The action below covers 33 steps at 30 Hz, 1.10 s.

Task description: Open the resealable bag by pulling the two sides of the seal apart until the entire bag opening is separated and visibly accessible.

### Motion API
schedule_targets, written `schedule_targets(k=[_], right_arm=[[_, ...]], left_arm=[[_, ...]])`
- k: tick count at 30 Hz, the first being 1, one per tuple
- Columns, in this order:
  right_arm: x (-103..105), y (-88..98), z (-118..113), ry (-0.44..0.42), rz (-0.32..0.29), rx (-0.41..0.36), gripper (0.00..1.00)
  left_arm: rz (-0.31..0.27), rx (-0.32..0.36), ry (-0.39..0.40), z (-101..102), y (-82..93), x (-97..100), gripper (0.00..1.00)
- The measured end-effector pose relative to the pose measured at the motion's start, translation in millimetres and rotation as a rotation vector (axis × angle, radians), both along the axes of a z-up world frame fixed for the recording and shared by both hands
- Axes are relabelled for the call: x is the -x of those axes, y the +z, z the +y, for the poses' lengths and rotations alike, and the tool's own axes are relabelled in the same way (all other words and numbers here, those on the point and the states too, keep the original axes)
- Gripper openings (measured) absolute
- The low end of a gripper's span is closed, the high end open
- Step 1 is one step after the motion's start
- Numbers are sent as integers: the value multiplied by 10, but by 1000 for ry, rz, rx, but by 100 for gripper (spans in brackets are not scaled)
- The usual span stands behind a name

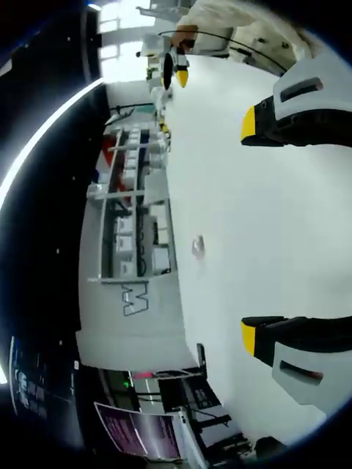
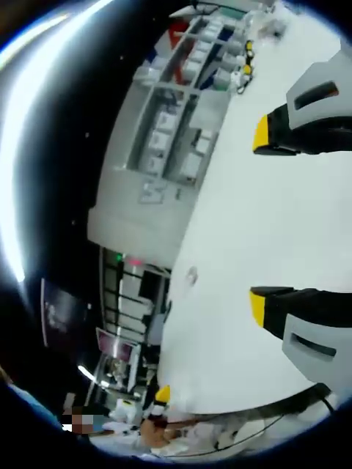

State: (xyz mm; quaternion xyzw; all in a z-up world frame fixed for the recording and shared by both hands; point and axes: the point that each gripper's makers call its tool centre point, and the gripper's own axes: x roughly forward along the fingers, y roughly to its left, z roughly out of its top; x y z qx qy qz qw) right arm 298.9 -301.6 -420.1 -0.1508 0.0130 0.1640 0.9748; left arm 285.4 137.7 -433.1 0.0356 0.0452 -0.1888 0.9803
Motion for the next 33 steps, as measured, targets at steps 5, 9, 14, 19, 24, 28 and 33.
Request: schedule_targets(k=[5, 9, 14, 19, 24, 28, 33], right_arm=[[-9, -3, -13, -1, 1, -2, 73], [-8, 17, -16, -1, -5, 1, 73], [-15, 14, -36, -10, -2, 13, 73], [-13, 8, -18, -6, 3, 16, 73], [-4, 13, -33, -8, 4, 19, 73], [2, 12, -50, -13, 3, 16, 73], [5, 1, -51, -12, 7, 18, 73]], left_arm=[[6, -2, -5, -7, -25, 1, 96], [9, 4, 1, 23, -36, -4, 96], [17, -1, 8, 53, -60, -3, 96], [16, -7, 3, 47, -55, 1, 96], [19, -15, 3, 47, -57, 0, 96], [21, -15, 1, 43, -64, 6, 96], [22, -14, 3, 51, -74, 1, 96]])
